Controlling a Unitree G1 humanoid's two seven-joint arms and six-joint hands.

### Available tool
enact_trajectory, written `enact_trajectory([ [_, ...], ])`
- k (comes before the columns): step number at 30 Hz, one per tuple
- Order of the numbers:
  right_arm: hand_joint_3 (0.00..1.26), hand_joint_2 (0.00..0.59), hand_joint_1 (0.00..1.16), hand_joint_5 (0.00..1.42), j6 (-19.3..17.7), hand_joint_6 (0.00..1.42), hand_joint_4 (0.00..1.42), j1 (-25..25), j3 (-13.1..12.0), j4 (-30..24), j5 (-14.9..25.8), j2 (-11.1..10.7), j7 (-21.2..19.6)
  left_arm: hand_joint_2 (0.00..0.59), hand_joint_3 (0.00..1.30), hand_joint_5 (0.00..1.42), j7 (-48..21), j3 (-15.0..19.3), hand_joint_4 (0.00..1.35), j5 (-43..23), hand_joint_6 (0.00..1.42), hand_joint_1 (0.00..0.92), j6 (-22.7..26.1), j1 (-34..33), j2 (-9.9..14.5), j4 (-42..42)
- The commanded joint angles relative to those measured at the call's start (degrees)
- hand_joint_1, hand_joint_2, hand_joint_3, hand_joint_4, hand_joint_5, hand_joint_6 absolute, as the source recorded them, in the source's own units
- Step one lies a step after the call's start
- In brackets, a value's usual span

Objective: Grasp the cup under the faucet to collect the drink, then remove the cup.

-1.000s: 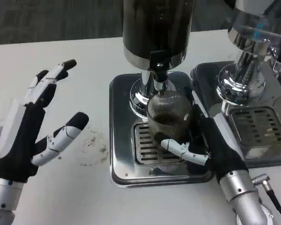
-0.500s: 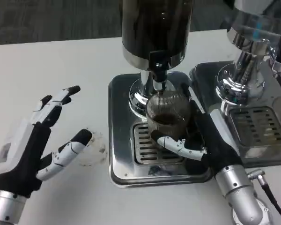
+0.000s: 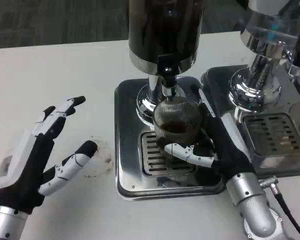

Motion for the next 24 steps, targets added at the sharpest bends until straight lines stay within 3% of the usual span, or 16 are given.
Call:
enact_trajectory([
  [1,0.06,0.159,0.81,0.24,1.37,0.38,0.24,0.88,1.71,1.97,-0.06,0.55,3.21,0.197,0.17,0.17,0.79,-0.38,0.04,-0.91,0.04,0.000,-0.01,0.47,0.31,0.36],
  [10,0.31,0.172,0.92,0.41,2.30,0.50,0.44,1.00,1.13,2.75,0.66,1.01,2.98,0.199,0.18,0.17,0.61,-0.46,0.04,-1.83,0.04,0.000,0.13,0.72,-0.03,0.05],
  [17,0.48,0.154,1.01,0.54,2.65,0.58,0.55,1.19,0.79,2.09,-1.05,1.61,-1.61,0.203,0.18,0.17,0.29,-0.65,0.04,-2.45,0.04,0.000,0.51,1.06,0.00,-0.02],
  [24,0.54,0.125,1.05,0.62,1.61,0.65,0.59,0.97,0.80,2.04,-2.66,1.59,-5.16,0.204,0.18,0.18,-0.04,-0.71,0.04,-2.91,0.04,0.000,0.59,1.06,0.06,0.06],
])
